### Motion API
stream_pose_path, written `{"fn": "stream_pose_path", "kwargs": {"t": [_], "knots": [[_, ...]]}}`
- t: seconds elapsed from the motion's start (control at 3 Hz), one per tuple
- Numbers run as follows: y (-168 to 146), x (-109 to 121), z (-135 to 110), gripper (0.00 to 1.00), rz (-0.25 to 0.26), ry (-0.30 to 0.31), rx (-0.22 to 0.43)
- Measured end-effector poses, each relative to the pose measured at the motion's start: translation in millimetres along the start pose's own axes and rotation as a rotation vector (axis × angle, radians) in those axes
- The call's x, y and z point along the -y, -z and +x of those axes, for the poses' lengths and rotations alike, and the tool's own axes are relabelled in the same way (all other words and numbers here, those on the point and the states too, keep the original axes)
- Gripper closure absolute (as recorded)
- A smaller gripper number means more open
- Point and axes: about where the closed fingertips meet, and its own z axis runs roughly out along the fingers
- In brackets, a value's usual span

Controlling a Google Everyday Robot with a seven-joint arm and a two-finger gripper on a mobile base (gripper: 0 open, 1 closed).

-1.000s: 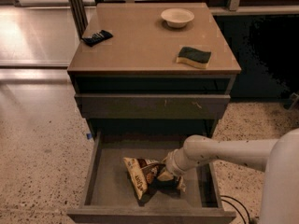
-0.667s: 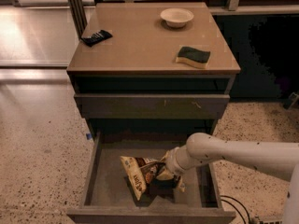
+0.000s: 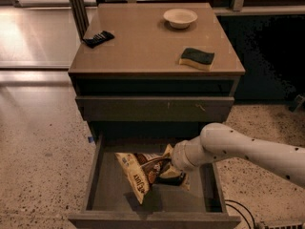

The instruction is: Pick brown chip bag from middle drawer and place on counter

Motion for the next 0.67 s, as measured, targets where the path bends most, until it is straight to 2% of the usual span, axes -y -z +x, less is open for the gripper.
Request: {"fn": "stream_pose_path", "kwargs": {"t": [0.67], "knots": [[75.5, 17.7, -78.6, 1.00, -0.008, 0.127, -0.006]]}}
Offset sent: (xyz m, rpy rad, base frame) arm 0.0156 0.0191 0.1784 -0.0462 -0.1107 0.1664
